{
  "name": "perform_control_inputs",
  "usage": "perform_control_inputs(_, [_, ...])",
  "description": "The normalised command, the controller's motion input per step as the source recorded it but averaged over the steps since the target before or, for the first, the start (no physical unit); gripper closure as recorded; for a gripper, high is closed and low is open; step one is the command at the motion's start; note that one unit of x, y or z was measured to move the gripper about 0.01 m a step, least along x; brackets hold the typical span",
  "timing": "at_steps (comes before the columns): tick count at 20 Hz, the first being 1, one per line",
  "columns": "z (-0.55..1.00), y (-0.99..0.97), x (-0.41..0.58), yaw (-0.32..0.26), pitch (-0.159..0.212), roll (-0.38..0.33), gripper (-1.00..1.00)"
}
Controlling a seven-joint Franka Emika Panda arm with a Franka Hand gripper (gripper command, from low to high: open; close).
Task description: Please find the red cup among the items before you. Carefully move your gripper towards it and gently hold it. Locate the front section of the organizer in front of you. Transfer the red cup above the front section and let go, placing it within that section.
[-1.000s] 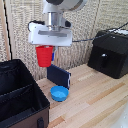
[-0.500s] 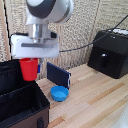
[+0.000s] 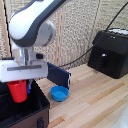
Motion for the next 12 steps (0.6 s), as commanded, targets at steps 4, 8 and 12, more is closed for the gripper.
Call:
perform_control_inputs(4, [0.51,-0.13,0.229,-0.047,-0.055,0.003,-1.00])
perform_control_inputs(8, [0.87,-0.21,0.247,0.032,-0.118,0.000,-1.00])
perform_control_inputs(12, [0.65,-0.02,0.178,0.111,-0.032,-0.019,-1.00])
